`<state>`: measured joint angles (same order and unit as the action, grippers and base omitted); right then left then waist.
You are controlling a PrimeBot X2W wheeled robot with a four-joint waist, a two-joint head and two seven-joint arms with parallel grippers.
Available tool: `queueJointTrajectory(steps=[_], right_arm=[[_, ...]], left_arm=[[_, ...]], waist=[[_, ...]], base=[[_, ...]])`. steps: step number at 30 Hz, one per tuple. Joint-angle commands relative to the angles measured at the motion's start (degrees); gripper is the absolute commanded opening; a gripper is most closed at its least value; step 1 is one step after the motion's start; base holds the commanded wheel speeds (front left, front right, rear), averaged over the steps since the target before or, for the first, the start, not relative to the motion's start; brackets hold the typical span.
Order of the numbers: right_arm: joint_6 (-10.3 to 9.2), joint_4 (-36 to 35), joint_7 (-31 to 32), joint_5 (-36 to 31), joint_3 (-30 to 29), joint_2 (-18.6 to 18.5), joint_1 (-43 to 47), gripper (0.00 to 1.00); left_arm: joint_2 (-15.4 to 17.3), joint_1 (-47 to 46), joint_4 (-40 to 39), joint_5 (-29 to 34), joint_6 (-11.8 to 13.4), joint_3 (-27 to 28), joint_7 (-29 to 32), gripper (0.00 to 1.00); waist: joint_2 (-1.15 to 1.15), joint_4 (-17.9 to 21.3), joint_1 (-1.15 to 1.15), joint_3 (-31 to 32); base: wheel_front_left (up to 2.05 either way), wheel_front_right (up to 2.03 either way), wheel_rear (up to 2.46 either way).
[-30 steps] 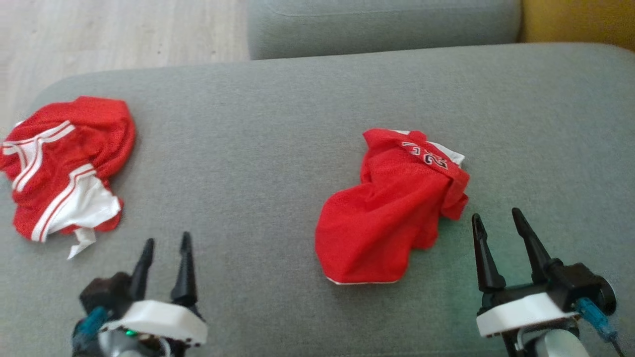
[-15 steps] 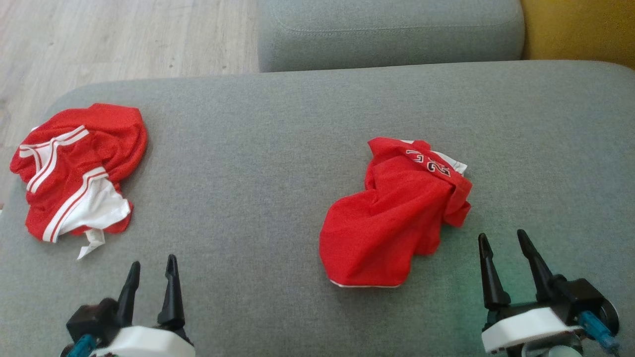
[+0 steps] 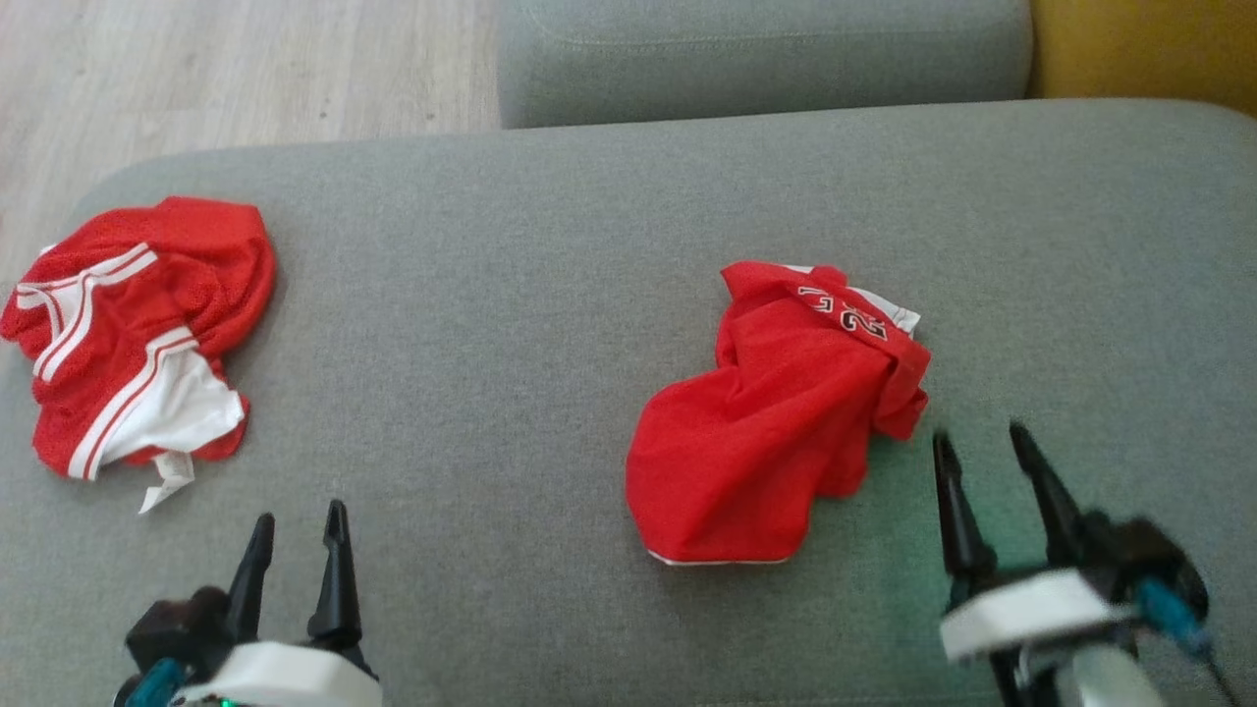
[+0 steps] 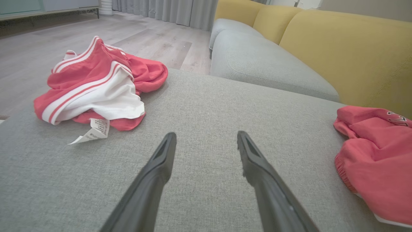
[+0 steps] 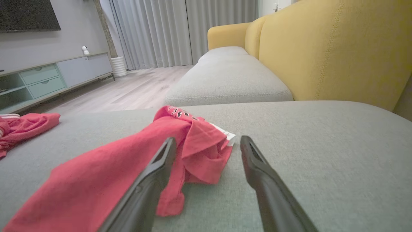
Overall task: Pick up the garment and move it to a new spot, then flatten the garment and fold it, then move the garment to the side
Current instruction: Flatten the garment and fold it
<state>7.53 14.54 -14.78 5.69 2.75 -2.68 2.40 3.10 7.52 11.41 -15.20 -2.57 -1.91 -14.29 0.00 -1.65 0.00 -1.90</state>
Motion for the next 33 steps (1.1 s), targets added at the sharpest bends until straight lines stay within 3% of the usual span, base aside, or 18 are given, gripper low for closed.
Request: queueJointTrajectory(steps=[1,6,11,15,22,30,31,32,33], right_arm=[[-0.04,-1.24,0.03,0.52,1.39,-0.74,-5.69,1.00],[-0.04,2.14,7.99,0.44,-1.66,-2.71,-15.52,1.00],[-0.04,11.40,24.32,-2.36,-4.83,-4.89,-26.48,1.00],[-0.04,17.67,31.20,-2.86,-5.36,-6.55,-31.28,1.00],[-0.04,26.78,35.27,-2.50,-8.76,-7.37,-36.09,1.00],[-0.04,32.44,38.92,2.32,-6.26,-6.56,-36.92,1.00],[-0.04,32.79,39.27,2.98,-5.48,-6.64,-36.83,0.91],[-0.04,32.95,39.35,3.68,-4.78,-6.78,-36.80,0.00],[-0.04,32.92,39.14,4.48,-4.28,-6.96,-36.89,0.00]], left_arm=[[-0.19,-3.57,-1.49,0.18,-0.01,1.71,-0.71,1.00],[-0.21,-5.26,-1.84,-0.72,0.42,-0.28,-0.71,1.00],[-0.22,-7.18,-1.64,-2.17,1.05,-3.41,-0.71,1.00],[-0.22,-8.50,-1.48,-2.95,1.42,-5.59,-0.71,1.00],[-0.22,-9.92,-1.62,-3.70,2.29,-7.02,-0.71,1.00],[-0.22,-10.37,-1.73,-3.87,2.68,-6.93,-0.71,1.00],[-0.22,-10.40,-1.77,-3.91,2.75,-6.90,-0.71,1.00],[-0.22,-10.40,-1.80,-3.94,2.82,-6.90,-0.71,1.00],[-0.22,-10.37,-1.83,-3.97,2.88,-6.90,-0.71,1.00]], waist=[[0.00,-0.13,0.00,-0.56],[0.00,-1.27,0.00,-2.81],[0.00,-4.47,0.00,-5.76],[0.00,-6.94,0.00,-7.77],[0.00,-9.99,0.00,-9.89],[0.00,-10.53,0.00,-10.34],[0.00,-10.47,0.00,-10.30],[0.00,-10.37,0.00,-10.23],[0.00,-10.20,0.00,-10.12]], base=[[0.00,0.00,0.00],[0.00,0.00,0.00],[0.00,0.00,0.00],[0.00,0.00,0.00],[0.00,0.00,0.00],[0.00,0.00,0.00],[0.00,0.00,0.00],[0.00,0.00,0.00],[0.00,0.00,0.00]])
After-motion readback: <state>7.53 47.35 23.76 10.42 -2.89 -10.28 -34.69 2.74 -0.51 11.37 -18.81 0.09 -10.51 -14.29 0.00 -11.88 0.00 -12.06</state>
